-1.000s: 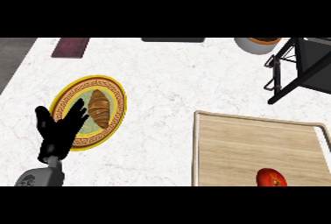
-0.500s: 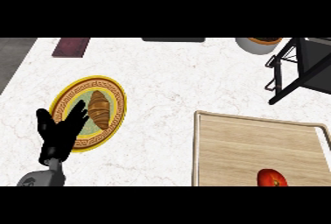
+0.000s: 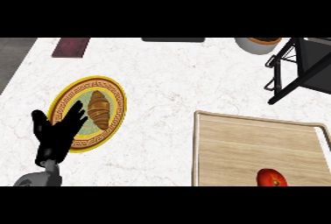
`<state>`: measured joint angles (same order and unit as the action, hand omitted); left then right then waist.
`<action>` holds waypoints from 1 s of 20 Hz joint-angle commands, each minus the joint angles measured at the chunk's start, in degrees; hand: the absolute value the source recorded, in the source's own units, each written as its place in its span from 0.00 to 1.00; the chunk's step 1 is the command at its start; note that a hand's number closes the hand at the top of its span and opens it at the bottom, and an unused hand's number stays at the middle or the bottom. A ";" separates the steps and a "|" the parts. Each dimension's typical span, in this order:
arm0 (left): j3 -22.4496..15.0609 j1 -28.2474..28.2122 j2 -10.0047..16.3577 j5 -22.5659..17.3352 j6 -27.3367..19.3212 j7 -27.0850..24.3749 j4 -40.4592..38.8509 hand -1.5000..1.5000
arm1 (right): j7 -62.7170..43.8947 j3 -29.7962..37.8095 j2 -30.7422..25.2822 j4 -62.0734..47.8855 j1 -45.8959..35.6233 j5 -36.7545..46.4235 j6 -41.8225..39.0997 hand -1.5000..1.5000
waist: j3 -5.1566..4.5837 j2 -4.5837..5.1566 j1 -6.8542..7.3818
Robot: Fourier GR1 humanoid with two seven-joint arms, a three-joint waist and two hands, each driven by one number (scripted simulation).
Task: Pick the can from the tray and place it in the tiered shelf
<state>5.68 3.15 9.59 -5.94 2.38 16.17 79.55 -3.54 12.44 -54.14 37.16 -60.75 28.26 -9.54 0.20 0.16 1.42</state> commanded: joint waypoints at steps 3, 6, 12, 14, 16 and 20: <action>-0.84 -2.19 -0.51 0.62 -0.65 2.87 1.88 0.50 | 5.37 1.25 -1.99 -5.21 -1.85 0.64 -1.25 1.00 | -0.18 0.06 -0.30; -1.05 0.60 -2.49 2.27 -2.17 -1.33 -4.24 0.50 | 4.61 -2.04 -1.11 -6.41 -3.43 4.67 -0.02 1.00 | -0.22 0.25 -0.41; 0.03 1.79 -0.79 1.02 -0.15 -0.06 -5.04 0.50 | -0.39 6.48 1.81 -9.92 -6.16 -1.76 6.34 0.00 | -0.20 0.30 -0.30; 0.85 -0.79 0.73 -0.55 1.08 2.24 -0.63 0.50 | -0.38 8.87 -0.51 -11.39 -7.29 -3.56 5.44 0.00 | -0.16 0.16 0.17; 1.15 -0.63 0.53 -0.60 1.48 0.60 -2.52 0.50 | -0.31 9.70 0.81 -11.78 -8.63 -4.70 5.63 0.00 | -0.19 0.21 0.05; 1.25 1.38 -0.23 0.69 -0.20 -0.83 -4.94 0.50 | -1.13 14.56 -0.24 -12.84 -9.06 -9.80 3.87 0.00 | -0.21 0.11 -0.82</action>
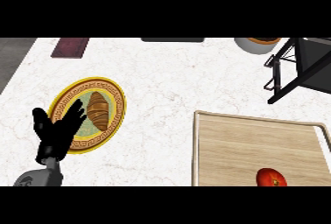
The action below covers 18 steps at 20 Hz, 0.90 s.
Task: Pick the can from the tray and place it in the tiered shelf
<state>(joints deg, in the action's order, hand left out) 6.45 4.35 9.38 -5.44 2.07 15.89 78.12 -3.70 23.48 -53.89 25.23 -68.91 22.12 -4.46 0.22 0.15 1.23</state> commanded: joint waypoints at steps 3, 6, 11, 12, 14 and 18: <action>1.09 -0.83 0.80 -1.07 1.34 0.10 -1.67 0.50 | -0.94 7.71 -2.87 -2.36 -1.73 -7.58 -2.44 0.00 | -0.19 0.07 -0.49; -0.23 -1.06 -0.24 0.00 1.09 -0.44 -2.41 0.50 | -2.79 9.54 -3.95 -2.50 -3.03 -8.48 2.29 0.00 | -0.20 0.20 -0.35; 0.45 -0.23 0.16 -0.14 0.84 0.01 -2.71 0.50 | -2.33 10.24 -8.23 -3.75 -1.35 -6.78 9.91 0.00 | -0.18 0.55 0.01; -0.39 0.28 -0.22 0.32 -0.17 2.85 -0.84 0.50 | -3.06 10.22 -9.89 -4.03 -0.07 -6.39 9.99 0.00 | -0.15 0.39 -0.29; -0.14 0.09 -0.16 0.91 -0.83 1.50 -0.31 0.50 | -2.61 12.70 -13.32 -4.98 0.46 -7.95 10.62 0.00 | -0.12 0.46 -0.23; -0.33 -2.49 -0.31 -0.95 1.09 2.82 1.96 0.50 | -3.87 15.94 -17.85 -7.41 1.72 -10.12 11.40 0.00 | -0.10 0.36 0.04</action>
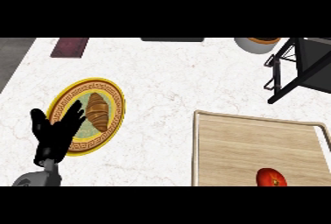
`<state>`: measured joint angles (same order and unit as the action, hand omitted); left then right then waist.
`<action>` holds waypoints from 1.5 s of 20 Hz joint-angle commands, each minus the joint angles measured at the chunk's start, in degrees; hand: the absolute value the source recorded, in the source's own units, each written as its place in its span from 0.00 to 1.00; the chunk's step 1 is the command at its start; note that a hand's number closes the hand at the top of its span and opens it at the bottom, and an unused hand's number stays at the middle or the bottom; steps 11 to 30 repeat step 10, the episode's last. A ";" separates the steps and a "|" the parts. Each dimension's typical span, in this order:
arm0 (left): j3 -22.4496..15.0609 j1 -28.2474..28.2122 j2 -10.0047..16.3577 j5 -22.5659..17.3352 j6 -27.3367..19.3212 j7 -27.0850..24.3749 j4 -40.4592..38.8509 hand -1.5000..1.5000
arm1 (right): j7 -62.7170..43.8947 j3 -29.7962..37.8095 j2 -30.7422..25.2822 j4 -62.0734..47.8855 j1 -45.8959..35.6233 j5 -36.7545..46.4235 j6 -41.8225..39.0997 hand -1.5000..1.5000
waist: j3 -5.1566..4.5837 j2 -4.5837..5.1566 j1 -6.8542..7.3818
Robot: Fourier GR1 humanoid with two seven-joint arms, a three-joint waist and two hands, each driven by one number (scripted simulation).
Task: Pick the can from the tray and place it in the tiered shelf
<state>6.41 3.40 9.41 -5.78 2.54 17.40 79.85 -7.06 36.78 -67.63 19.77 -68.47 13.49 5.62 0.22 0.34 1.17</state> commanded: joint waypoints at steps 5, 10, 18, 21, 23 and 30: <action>-0.62 1.22 -1.08 1.61 -1.19 -0.44 -3.64 0.50 | 2.42 6.58 -8.96 -6.21 6.79 -5.06 -5.50 0.00 | -0.04 0.41 -0.41; 0.65 -0.35 -0.53 0.44 -0.29 -1.16 -3.45 0.50 | 3.39 10.13 -15.60 -8.32 11.66 -8.59 -14.83 0.00 | 0.00 0.19 -0.87; 0.65 -0.35 -0.53 0.44 -0.29 -1.16 -3.45 0.50 | 3.39 10.13 -15.60 -8.32 11.66 -8.59 -14.83 0.00 | 0.00 0.19 -0.87; 0.65 -0.35 -0.53 0.44 -0.29 -1.16 -3.45 0.50 | 3.39 10.13 -15.60 -8.32 11.66 -8.59 -14.83 0.00 | 0.00 0.19 -0.87; 0.65 -0.35 -0.53 0.44 -0.29 -1.16 -3.45 0.50 | 3.39 10.13 -15.60 -8.32 11.66 -8.59 -14.83 0.00 | 0.00 0.19 -0.87; 0.65 -0.35 -0.53 0.44 -0.29 -1.16 -3.45 0.50 | 3.39 10.13 -15.60 -8.32 11.66 -8.59 -14.83 0.00 | 0.00 0.19 -0.87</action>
